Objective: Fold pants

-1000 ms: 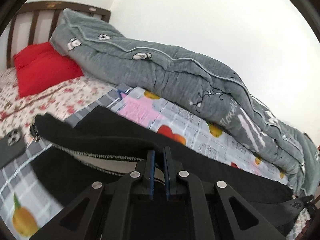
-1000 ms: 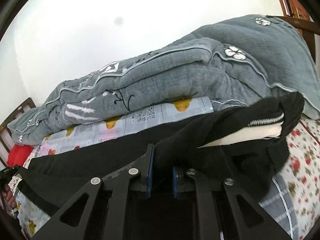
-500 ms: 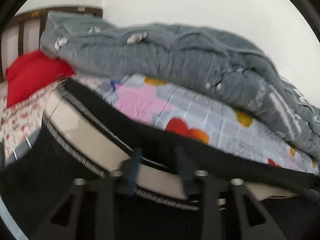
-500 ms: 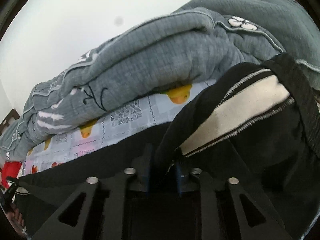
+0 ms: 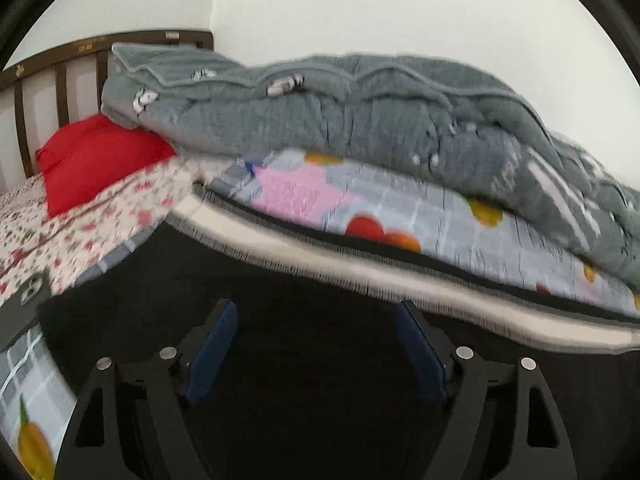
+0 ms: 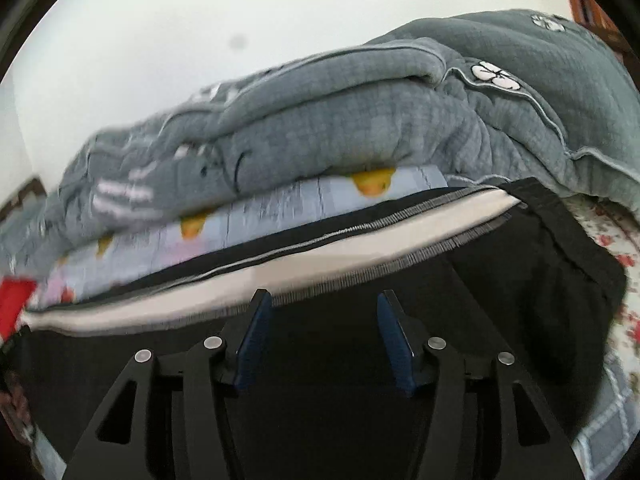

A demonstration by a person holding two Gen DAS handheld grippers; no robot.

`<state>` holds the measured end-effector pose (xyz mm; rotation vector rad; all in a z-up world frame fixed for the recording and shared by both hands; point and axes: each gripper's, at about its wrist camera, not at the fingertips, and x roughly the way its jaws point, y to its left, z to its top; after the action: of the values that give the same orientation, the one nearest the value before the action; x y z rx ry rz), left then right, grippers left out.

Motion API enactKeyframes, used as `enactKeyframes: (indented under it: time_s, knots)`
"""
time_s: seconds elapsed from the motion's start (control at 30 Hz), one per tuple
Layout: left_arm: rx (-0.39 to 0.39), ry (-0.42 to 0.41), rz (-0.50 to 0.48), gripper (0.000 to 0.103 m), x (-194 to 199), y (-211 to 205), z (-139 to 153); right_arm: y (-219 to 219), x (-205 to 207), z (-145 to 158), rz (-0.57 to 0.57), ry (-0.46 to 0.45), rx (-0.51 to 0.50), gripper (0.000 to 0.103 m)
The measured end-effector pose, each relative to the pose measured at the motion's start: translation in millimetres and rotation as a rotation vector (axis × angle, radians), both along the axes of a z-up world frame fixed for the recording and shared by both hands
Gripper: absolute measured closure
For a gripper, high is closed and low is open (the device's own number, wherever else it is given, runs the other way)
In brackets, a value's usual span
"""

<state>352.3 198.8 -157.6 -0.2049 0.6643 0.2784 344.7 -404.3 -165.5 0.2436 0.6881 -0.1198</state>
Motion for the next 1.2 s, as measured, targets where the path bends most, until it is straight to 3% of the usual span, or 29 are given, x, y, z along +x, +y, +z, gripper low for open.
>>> enactKeyframes:
  time_s: [0.17, 0.37, 0.43, 0.57, 0.7, 0.73, 0.77, 0.8, 0.9, 1.03, 1.07, 1.1, 1.2]
  knots:
    - [-0.172, 0.131, -0.127, 0.023, -42, 8, -14, 6, -58, 5, 0.025, 0.039, -0.051, 0.046]
    - [-0.249, 0.142, -0.173, 0.023, -117, 7, -18, -12, -136, -6, -0.007, 0.101, -0.059, 0.042]
    - [-0.272, 0.105, -0.178, 0.022, -134, 6, -18, -22, -153, -21, -0.019, 0.145, 0.018, 0.042]
    - [-0.311, 0.105, -0.157, 0.020, -130, 7, -18, -26, -163, -28, -0.033, 0.124, 0.050, 0.042]
    - [-0.504, 0.057, -0.126, 0.022, -103, 25, -24, -27, -133, -28, -0.005, 0.161, 0.115, 0.043]
    - [-0.550, 0.042, -0.115, 0.022, -97, 30, -28, -28, -125, -30, -0.013, 0.174, 0.120, 0.045]
    - [-0.587, 0.033, -0.100, 0.024, -89, 35, -30, -31, -117, -31, -0.030, 0.186, 0.120, 0.054]
    - [-0.606, 0.029, -0.086, 0.032, -83, 38, -31, -36, -107, -33, -0.066, 0.197, 0.137, 0.061]
    - [-0.673, 0.041, -0.033, 0.053, -67, 48, -38, -52, -85, -38, -0.084, 0.194, 0.273, 0.061]
    - [-0.706, 0.066, -0.007, 0.086, -61, 55, -45, -67, -75, -44, -0.085, 0.171, 0.416, 0.064]
    - [-0.706, 0.073, -0.010, 0.089, -63, 55, -47, -66, -75, -44, -0.096, 0.171, 0.416, 0.089]
    - [-0.706, 0.074, -0.018, 0.090, -66, 56, -47, -69, -80, -43, -0.117, 0.174, 0.416, 0.095]
    - [-0.651, 0.073, -0.032, 0.090, -83, 55, -36, -80, -107, -32, -0.118, 0.081, 0.475, 0.098]
